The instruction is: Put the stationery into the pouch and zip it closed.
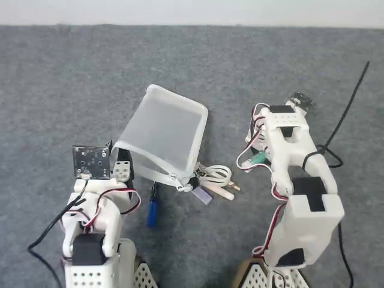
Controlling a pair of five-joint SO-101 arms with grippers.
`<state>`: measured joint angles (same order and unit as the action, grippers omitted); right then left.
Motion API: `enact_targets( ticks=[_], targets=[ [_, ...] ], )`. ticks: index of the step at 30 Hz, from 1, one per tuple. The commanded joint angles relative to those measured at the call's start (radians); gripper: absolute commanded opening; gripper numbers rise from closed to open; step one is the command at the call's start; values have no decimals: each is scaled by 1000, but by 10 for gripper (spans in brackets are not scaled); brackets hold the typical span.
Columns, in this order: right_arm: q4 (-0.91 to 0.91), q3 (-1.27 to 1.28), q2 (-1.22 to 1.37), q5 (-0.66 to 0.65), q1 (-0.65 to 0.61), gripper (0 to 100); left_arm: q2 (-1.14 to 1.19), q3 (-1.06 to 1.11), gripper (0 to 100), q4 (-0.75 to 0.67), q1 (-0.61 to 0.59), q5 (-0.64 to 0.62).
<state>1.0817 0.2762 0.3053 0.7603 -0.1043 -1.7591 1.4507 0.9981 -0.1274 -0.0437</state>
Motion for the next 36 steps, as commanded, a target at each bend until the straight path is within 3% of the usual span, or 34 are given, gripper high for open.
enact_targets(
  ticks=[1, 8, 15, 30, 36],
  targets=[
    [7, -78, -10, 3, -8, 9, -23, -48, 59, -3, -8, -15],
    [58, -77, -101, 0, -15, 9, -20, -48, 59, -3, -2, -12],
    [65, -71, -168, -129, -16, 9, -18, -77, 59, -3, -2, -11],
    [116, -72, -177, -130, -90, 9, -17, -266, 56, 110, 71, 72],
    [113, -77, -177, -130, -90, 9, 190, -397, 55, 117, 74, 71]
  ],
)
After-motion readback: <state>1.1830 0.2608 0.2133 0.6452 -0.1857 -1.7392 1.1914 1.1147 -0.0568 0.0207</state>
